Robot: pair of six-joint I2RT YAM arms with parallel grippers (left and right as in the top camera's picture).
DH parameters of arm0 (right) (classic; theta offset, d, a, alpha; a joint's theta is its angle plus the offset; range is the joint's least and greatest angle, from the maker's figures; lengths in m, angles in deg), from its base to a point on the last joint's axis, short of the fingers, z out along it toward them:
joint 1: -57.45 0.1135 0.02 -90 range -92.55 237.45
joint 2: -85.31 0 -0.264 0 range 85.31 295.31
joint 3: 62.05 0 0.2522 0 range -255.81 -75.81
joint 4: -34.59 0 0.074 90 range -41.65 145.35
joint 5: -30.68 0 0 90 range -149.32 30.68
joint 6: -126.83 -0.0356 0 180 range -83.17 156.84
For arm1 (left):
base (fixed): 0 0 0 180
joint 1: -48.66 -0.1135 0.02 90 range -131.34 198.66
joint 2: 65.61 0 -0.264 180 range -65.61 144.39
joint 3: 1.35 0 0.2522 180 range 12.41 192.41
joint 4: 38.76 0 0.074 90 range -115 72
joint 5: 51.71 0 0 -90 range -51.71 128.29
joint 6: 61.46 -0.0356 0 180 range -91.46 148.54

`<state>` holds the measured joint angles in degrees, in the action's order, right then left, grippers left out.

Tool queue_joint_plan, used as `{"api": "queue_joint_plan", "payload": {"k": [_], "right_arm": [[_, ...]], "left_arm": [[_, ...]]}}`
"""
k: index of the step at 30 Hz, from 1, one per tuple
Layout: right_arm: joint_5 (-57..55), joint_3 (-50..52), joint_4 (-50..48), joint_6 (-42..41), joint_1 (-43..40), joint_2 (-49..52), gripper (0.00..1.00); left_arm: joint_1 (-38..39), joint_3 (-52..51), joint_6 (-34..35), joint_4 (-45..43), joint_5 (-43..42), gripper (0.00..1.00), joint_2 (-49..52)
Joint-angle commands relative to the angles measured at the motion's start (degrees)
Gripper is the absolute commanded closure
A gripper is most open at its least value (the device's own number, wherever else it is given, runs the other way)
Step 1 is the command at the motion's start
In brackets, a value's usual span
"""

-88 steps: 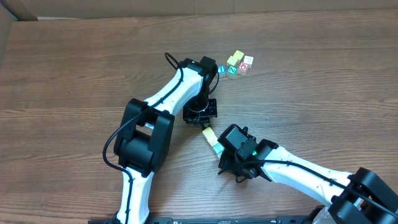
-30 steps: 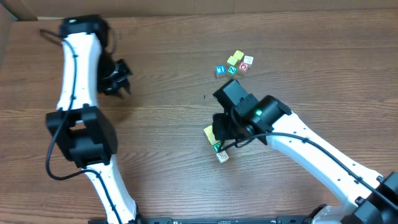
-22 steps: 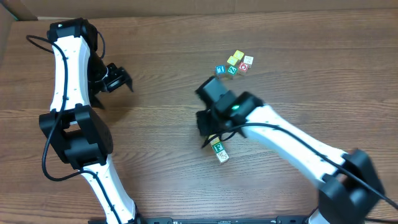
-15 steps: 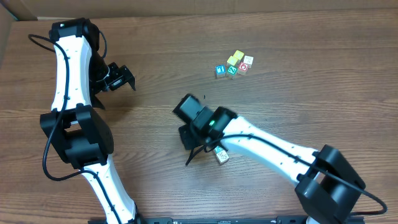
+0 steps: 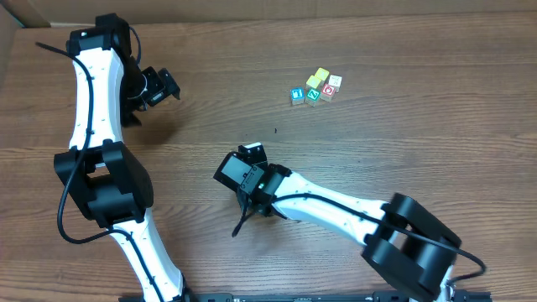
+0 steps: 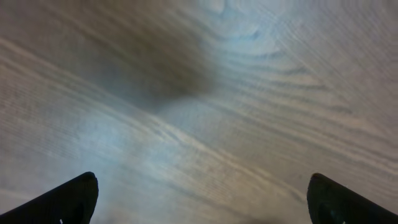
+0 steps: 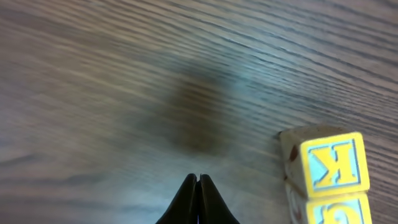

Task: Flip 4 blocks

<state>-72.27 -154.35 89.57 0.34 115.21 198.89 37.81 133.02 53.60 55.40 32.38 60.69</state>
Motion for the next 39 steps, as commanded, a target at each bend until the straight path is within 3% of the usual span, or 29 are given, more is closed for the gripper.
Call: {"api": "queue_joint_plan", "payload": {"k": [1,39], "right_arm": [[-2.5,-1.4,-0.7,-1.7,-1.5,1.9,0.96],[-3.7,-1.3,4.3,-4.5,-2.4,2.5,0.96]], "left_arm": [[0.4,-0.2,-0.4,-1.6,0.1,0.00,-0.5],[0.4,-0.2,-0.4,-3.1,0.2,0.00,-0.5]]}}
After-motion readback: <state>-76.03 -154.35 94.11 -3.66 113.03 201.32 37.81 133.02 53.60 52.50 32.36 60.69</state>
